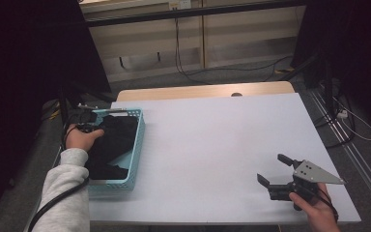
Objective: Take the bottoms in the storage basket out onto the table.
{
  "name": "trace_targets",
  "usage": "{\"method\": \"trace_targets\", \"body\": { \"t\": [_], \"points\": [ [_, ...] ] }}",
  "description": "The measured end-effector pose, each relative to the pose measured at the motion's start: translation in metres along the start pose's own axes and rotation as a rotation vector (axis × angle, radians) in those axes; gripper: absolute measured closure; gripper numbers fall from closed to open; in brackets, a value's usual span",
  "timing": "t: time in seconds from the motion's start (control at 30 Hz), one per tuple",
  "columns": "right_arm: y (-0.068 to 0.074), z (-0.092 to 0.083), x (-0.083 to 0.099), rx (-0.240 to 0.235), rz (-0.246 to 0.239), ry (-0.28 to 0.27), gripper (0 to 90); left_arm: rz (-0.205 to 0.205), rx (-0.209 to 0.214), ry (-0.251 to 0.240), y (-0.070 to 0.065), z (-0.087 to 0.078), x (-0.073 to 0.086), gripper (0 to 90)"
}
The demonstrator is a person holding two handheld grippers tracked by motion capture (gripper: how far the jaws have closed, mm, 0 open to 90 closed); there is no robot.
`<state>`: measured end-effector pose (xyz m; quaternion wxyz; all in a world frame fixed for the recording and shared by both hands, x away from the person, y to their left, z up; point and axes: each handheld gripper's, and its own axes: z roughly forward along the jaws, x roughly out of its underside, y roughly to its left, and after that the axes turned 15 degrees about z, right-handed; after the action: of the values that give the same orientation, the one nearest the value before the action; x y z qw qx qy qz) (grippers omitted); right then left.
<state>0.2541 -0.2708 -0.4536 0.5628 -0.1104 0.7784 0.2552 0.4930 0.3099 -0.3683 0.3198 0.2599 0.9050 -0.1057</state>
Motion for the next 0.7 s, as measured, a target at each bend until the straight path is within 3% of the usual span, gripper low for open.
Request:
{"method": "trace_targets", "body": {
  "t": [0.23, 0.57, 0.7],
  "points": [
    [0.000, 0.000, 0.000, -0.001, -0.004, 0.001, 1.8, 0.021, 0.022, -0.040, -0.008, -0.026, -0.029, 73.0],
    [0.000, 0.000, 0.000, -0.001, -0.005, 0.001, 1.8, 0.019, 0.088, -0.115, -0.032, -0.044, -0.067, 73.3],
    [0.001, 0.000, 0.000, -0.004, -0.005, 0.001, 1.8, 0.040, 0.110, -0.130, -0.044, -0.050, -0.083, 73.4]
  ]
}}
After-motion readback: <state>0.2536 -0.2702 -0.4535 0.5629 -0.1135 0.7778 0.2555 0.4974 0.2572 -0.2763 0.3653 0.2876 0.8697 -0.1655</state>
